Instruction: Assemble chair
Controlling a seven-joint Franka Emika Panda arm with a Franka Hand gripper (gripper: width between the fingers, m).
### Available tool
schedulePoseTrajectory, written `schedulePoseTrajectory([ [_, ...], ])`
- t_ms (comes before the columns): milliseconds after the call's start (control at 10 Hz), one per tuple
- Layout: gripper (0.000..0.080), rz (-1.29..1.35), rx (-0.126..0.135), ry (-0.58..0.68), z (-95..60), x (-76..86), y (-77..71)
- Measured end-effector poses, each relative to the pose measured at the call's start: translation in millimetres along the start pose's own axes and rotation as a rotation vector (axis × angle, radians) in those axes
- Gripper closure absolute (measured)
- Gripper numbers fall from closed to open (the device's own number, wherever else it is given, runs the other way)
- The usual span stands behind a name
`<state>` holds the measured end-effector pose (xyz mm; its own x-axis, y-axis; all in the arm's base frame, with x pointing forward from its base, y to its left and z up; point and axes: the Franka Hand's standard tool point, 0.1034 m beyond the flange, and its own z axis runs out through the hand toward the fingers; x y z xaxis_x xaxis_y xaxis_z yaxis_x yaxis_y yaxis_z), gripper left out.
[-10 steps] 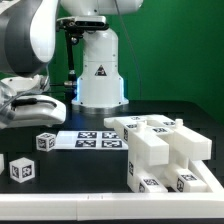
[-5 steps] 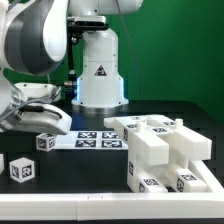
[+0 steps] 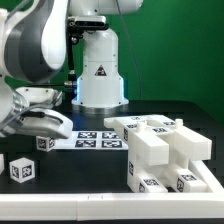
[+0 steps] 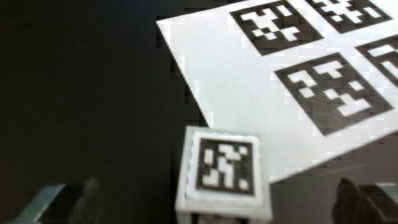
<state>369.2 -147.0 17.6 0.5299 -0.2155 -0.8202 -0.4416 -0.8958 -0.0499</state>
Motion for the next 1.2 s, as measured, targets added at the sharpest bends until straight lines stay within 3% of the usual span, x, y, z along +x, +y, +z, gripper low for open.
schedulePoseTrajectory([
  [400, 0.0180, -0.004, -0.006, 0.005, 6.2, 3.3, 0.0],
  [500, 0.0330, -0.005, -0.007, 0.005, 6.3, 3.3, -0.2],
  [600, 0.0330, -0.006, -0.008, 0.004, 6.7, 3.5, -0.5],
  [700, 0.0469, -0.007, -0.008, 0.004, 7.1, 3.5, -0.7],
  [800, 0.0518, -0.008, -0.009, 0.003, 7.2, 3.5, -0.9],
  [900, 0.0518, -0.008, -0.009, 0.006, 6.9, 3.7, -1.1],
  [1000, 0.0518, -0.016, -0.017, 0.014, 3.2, 2.1, -3.6],
  [1100, 0.0518, -0.059, -0.028, 0.039, -12.0, -5.2, -12.9],
  [1200, 0.0518, -0.136, -0.035, 0.104, -39.4, -17.7, -24.6],
])
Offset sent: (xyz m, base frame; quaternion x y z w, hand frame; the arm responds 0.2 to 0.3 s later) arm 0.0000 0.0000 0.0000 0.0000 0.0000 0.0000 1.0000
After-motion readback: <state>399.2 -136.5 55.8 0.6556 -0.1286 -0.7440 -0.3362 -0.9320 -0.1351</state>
